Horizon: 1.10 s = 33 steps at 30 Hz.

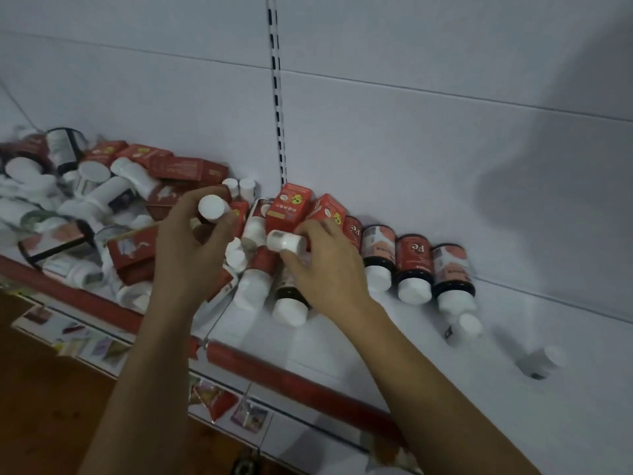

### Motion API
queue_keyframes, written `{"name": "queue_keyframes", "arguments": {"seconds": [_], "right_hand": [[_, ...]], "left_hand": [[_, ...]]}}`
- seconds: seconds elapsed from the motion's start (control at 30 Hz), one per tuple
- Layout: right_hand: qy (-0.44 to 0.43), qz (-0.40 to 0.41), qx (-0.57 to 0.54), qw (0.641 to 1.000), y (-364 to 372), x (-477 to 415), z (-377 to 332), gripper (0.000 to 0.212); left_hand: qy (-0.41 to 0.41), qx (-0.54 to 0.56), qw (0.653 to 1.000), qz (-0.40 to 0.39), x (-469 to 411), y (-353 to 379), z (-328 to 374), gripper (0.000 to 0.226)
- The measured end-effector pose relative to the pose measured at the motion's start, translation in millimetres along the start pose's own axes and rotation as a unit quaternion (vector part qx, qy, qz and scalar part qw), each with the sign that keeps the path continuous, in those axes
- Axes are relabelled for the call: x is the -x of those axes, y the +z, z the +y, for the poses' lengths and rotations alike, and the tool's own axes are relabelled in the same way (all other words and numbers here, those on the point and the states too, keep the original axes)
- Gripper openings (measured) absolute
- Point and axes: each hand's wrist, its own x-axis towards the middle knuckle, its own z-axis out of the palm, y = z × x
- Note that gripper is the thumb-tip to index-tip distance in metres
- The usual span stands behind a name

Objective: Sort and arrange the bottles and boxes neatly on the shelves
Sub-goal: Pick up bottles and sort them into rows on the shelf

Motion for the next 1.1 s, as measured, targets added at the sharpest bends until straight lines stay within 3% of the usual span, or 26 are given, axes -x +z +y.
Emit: {"name": "queue_keyframes", "arguments": {"seconds": [0.07,0.17,0.27,0.4,0.6,0.83,0.97,1.1], "right_hand": [[0.066,0.041,-0.088,0.993,-35,28,25,0.024],[0.144,0.125,-0.145,0.971,-93,81,65,0.024],[0.196,0.196,-0.138,0.951,-143,124,95,0.025],[0.252,0.242,-0.090,0.933,-179,158,128,0.026],[0.264,0.200,-0.026,0.943,-186,181,158,0.031],[0.298,0.031,0.057,0.952,-168,171,186,0.037],[0.317,0.020,0.011,0.948,-170,181,191,0.061],[0.324,-0.037,0.010,0.945,-190,191,182,0.082]], "left_hand": [[0.002,0.007,1.000,-0.001,10,11,5,0.021],[0.010,-0.005,0.998,-0.065,29,37,15,0.020],[0.004,0.002,0.983,-0.182,54,84,35,0.020],[0.043,-0.055,0.935,-0.348,93,153,53,0.024],[0.023,-0.071,0.887,-0.456,124,195,41,0.017],[0.043,-0.064,0.890,-0.450,148,233,58,0.034],[0.055,-0.086,0.879,-0.466,154,252,65,0.032],[0.020,-0.053,0.825,-0.562,138,248,76,0.058]]}}
